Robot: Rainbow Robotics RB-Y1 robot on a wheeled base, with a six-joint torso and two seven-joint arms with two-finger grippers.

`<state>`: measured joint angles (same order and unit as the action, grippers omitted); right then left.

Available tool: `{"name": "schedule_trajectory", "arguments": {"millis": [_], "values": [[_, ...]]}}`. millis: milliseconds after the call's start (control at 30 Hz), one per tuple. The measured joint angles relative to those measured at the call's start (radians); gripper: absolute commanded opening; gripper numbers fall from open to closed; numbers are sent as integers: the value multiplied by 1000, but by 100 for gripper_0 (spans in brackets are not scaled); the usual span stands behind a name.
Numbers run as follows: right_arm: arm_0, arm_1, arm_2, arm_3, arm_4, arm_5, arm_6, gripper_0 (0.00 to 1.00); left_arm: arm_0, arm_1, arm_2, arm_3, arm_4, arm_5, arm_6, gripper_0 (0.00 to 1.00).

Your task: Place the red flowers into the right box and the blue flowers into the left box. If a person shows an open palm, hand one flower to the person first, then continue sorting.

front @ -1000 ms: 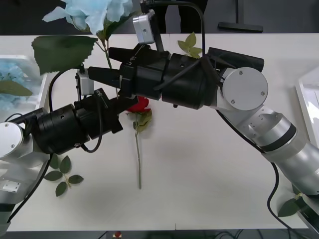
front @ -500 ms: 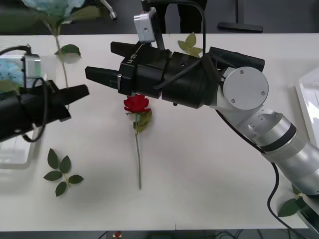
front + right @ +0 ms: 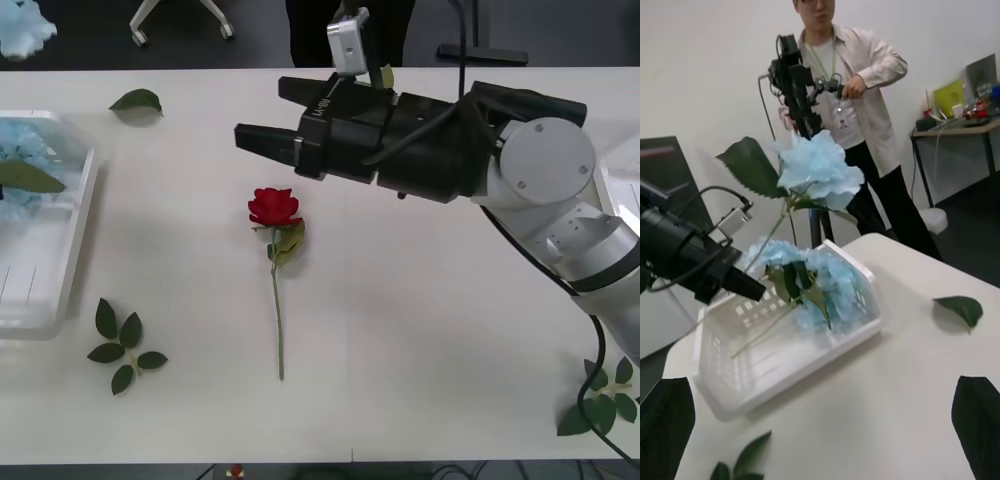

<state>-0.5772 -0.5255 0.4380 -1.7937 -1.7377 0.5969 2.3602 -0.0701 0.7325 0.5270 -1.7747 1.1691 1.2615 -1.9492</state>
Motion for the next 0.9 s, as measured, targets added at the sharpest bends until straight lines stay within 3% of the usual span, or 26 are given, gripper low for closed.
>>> {"name": "schedule_trajectory", "arguments": {"millis": [233,600,733,900], "values": [[31,-35,-123,36,-38,171,32,100,-35,43,71,154,-185,0,20,0],[31,-89,-114,97,-127,238,79,100,-48,54,111,289,-427,-42,23,0],[31,-89,-138,121,-131,280,123,100,-17,54,75,307,-440,-122,23,0],[31,-94,-170,172,-204,313,135,100,43,54,-59,397,-439,-320,25,0]]}}
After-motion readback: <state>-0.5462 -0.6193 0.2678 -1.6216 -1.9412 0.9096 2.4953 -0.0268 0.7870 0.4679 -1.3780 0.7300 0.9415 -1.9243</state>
